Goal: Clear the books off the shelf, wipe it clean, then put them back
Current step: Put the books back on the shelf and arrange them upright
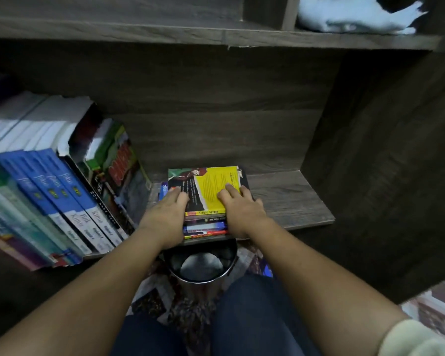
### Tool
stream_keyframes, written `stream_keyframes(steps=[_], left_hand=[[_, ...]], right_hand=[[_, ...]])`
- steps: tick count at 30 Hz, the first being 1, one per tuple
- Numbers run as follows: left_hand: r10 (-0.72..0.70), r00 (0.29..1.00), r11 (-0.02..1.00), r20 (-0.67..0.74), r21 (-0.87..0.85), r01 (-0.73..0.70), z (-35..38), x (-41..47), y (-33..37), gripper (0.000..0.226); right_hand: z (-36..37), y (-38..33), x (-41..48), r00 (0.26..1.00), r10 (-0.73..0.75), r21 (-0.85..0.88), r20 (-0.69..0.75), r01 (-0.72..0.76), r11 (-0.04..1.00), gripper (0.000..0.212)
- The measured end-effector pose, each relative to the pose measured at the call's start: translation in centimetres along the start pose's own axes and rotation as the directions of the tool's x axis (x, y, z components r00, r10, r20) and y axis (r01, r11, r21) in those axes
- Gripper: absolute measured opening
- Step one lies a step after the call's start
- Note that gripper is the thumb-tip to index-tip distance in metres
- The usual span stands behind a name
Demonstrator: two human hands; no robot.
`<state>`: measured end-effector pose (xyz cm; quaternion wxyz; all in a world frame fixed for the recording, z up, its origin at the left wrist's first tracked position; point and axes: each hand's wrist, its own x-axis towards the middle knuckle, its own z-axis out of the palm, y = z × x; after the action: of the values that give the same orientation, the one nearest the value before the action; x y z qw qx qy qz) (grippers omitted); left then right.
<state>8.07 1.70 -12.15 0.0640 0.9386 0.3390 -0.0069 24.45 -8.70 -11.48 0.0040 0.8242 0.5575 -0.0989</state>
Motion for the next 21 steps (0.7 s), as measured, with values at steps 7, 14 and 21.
stream_keyframes(steps=[7,14,21], left_hand=[[-0.144,0.975,0.949,0.17,0.302,0.088,-0.1,-0.5,1.9,0.094],[0.08,0.981,0.972,-0.178,0.232,-0.037,-2.4,-2.4,9.0,0.069],[0.392,0.907,0.91,-0.155,0.212,-0.357,-2.9,-6.2,21.0,0.042]], right_hand=[[-0.2,0.9,-0.9,0.989,-0.035,0.174,0.144,0.01,0.985,0.096],[-2.1,3.7,-8.2,0.972,0.086,0.068,-0.22,-0.073,0.995,0.065],[-2.5,9.7,-20.4,0.856,0.516,0.2,-0.026,-0.502,0.842,0.046]])
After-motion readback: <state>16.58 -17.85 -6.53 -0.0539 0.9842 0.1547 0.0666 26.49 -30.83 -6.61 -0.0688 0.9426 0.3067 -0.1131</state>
